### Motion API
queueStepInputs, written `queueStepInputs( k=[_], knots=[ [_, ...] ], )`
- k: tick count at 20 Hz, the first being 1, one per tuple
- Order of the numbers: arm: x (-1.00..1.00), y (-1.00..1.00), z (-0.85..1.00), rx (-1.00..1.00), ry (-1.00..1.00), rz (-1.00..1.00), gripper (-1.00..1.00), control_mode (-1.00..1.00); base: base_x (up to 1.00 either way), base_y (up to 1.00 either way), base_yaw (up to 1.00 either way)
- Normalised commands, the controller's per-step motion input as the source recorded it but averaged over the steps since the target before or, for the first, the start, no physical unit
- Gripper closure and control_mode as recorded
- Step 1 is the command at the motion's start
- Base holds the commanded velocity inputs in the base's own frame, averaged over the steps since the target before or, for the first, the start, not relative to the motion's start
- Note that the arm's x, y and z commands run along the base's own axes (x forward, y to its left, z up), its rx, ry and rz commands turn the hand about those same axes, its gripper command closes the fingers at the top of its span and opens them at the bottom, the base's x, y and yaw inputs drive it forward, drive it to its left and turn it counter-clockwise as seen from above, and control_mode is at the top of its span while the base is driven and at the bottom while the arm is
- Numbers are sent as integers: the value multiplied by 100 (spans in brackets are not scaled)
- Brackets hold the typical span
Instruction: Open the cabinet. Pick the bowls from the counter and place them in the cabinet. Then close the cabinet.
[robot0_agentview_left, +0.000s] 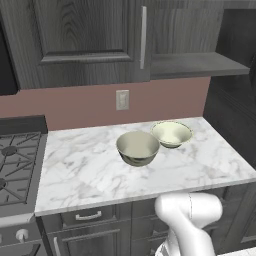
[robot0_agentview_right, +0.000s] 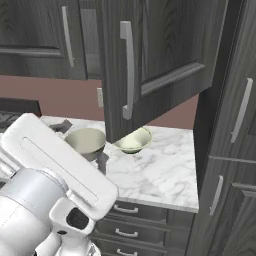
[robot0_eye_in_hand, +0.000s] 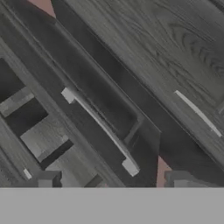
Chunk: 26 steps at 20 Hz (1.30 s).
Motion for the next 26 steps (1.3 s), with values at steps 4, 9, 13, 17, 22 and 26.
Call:
queueStepInputs(
  k=[4,9,13,17,22,26],
  knots=[
    [-90,100,0,-1,-10,-29,-100,-100,0,0,0],
    [-28,100,0,-10,-13,-23,-100,-100,0,0,0],
    [11,89,0,-19,-11,-11,-100,-100,0,0,0],
    [50,43,0,-7,1,-7,-100,-100,0,0,0],
    [54,4,0,-1,0,-1,-100,-100,0,0,0],
    [72,0,0,-2,-2,5,-100,-100,0,0,0]
  ],
)
